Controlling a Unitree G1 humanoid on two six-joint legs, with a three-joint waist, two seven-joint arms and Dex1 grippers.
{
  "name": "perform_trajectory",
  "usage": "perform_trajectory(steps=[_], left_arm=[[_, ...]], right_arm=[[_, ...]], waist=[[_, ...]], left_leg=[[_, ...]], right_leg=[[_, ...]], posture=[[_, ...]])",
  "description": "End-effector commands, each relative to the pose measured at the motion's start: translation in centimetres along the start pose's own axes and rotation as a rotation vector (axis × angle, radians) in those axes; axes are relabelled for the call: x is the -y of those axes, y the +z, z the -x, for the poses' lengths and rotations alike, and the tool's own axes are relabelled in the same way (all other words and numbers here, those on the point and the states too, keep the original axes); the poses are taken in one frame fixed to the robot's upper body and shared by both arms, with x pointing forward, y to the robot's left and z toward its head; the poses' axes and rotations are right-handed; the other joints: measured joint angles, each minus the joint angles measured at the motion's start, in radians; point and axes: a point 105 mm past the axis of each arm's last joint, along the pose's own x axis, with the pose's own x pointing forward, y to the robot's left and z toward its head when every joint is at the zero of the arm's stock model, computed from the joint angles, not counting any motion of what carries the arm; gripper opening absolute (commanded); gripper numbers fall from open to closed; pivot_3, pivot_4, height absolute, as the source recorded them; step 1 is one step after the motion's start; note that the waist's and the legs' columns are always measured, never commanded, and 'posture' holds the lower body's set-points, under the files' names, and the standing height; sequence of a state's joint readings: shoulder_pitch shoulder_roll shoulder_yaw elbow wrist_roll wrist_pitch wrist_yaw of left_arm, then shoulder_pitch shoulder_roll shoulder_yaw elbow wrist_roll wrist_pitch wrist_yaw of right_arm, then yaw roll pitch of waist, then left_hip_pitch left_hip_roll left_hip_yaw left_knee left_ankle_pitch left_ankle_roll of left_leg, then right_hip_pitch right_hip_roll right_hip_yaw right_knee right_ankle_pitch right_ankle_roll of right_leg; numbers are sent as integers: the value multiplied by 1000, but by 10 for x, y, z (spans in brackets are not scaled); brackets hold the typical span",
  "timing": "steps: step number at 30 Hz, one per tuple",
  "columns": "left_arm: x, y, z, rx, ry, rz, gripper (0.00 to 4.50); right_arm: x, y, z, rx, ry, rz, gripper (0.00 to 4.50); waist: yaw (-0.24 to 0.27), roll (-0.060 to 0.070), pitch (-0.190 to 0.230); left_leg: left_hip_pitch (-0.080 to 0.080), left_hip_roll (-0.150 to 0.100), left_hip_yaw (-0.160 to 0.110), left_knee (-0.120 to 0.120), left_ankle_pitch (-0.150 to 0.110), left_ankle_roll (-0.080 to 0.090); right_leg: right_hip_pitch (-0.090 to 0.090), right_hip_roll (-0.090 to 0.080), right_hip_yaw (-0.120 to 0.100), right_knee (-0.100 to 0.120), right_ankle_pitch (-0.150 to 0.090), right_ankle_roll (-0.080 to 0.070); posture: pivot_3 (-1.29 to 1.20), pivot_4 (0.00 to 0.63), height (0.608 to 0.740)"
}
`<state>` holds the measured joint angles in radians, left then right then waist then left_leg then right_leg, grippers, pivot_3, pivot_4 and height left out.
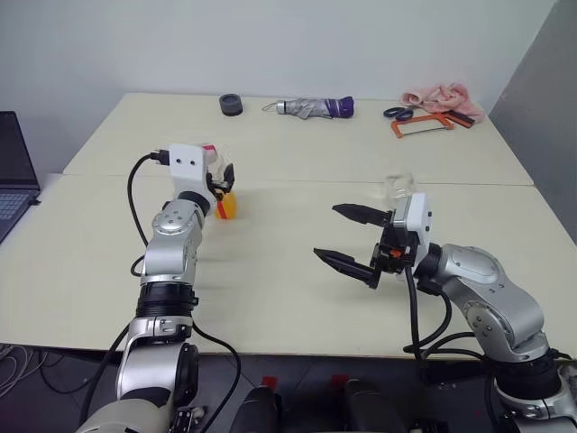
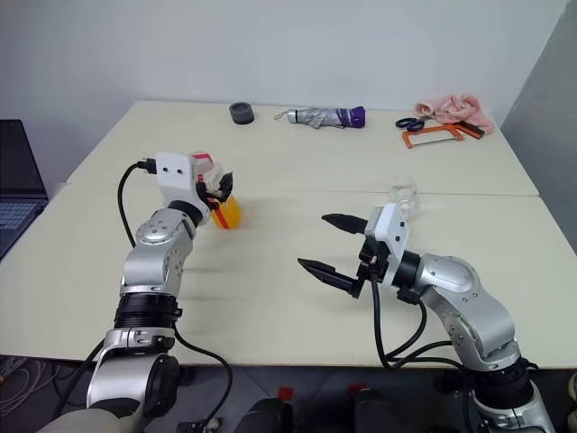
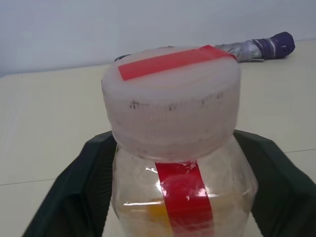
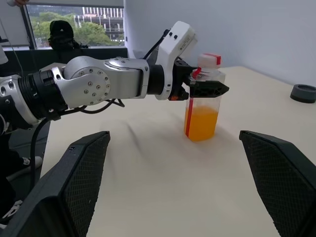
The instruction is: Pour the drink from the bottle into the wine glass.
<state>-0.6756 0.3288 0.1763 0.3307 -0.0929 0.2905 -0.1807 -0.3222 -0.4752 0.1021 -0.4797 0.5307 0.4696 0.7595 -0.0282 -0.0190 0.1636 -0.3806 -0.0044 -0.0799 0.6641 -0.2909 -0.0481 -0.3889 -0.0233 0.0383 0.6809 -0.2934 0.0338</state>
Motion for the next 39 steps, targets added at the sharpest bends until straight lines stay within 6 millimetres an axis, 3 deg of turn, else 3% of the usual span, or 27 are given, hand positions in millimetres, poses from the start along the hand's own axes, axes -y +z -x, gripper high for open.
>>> perform_trajectory(steps=[1,4,9,13,17,23,29,39], left_arm=[[-1,14,0,47,6,-13,2367],[-1,14,0,49,3,-8,1985],[4,16,3,72,-30,9,1973],[22,22,9,113,-158,46,1947],[52,33,19,167,-370,87,1946],[113,43,56,205,-868,65,1939],[142,44,75,205,-1175,-49,1924],[162,49,75,241,-1329,-89,1923]], right_arm=[[-2,7,-1,24,13,16,4500],[-1,8,-2,27,13,18,4500],[-1,9,-2,30,8,25,4500],[3,12,1,35,-13,40,4500],[10,19,9,46,-62,43,4500],[16,33,20,26,-113,55,4500],[21,50,3,15,-173,27,4500],[22,39,-22,-33,-217,74,4500]], waist=[[0,0,0],[-1,0,0],[-1,0,0],[0,0,0],[2,0,0],[0,0,0],[-7,0,0],[-4,0,0]], left_leg=[[0,0,0,0,0,0],[0,0,0,0,0,0],[0,0,0,0,0,0],[0,0,0,0,0,0],[-1,0,-1,0,0,0],[-2,0,0,0,0,0],[0,-1,0,0,0,1],[-2,-1,0,0,-2,3]], right_leg=[[0,0,0,0,0,0],[0,0,0,0,0,0],[0,0,0,0,0,0],[0,-1,0,0,0,0],[0,-2,0,0,0,0],[0,-4,0,0,0,0],[0,1,1,0,0,0],[-1,0,0,0,0,0]], posture=[[0,150,740],[0,150,740],[0,150,740],[0,150,740],[0,150,740],[0,150,740],[0,150,740],[0,150,740]])
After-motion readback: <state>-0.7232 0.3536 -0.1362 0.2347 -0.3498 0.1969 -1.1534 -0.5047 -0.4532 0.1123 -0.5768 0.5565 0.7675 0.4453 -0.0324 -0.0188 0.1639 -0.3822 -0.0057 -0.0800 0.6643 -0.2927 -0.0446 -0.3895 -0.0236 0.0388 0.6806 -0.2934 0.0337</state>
